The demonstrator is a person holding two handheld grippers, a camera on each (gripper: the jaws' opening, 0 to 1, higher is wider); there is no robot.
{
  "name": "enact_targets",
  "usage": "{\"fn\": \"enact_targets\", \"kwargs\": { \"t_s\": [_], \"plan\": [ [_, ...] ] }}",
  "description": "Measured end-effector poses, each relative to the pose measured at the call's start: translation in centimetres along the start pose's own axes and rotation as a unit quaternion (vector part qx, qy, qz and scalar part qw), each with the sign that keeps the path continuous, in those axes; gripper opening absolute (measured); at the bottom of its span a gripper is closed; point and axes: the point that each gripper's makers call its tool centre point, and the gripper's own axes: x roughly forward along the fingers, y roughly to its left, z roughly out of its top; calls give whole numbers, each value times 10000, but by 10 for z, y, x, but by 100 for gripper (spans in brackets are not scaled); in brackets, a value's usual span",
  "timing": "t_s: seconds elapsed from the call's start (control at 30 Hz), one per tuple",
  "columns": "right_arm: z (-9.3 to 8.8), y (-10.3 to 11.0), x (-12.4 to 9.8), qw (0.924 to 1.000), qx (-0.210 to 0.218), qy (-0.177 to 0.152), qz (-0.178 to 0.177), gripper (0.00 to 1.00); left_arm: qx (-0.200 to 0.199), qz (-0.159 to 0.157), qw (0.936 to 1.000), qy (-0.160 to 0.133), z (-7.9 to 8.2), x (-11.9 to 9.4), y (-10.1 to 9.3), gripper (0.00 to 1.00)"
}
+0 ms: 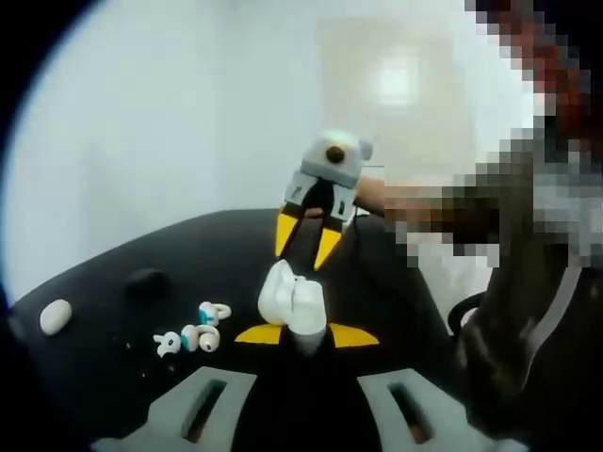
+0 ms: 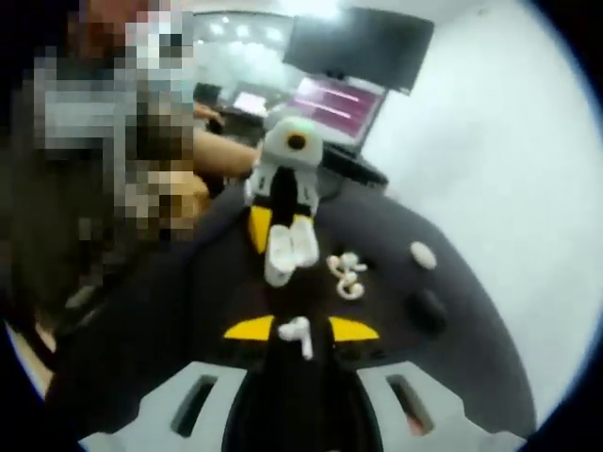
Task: Pick up three earphones and place each one into its charging case using tactile feedback, ensure that each earphone is properly inserted and securely positioned inside the case.
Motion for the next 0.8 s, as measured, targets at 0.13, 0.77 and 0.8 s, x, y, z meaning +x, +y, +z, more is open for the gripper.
{"fn": "enact_targets", "kwargs": {
  "t_s": [0.13, 0.77, 0.8],
  "plan": [
    [-4, 2, 3, 9996, 162, 97, 218, 22, -3, -3, 10000, 1, 0, 0, 0, 14],
    [-16, -8, 21, 9991, 340, 249, 83, 22, 31, -7, 10000, 4, -1, 0, -1, 13],
    [-15, -9, 23, 9991, 353, 238, 59, 22, 32, -7, 10000, 4, -1, 0, -1, 14]
  ]
}}
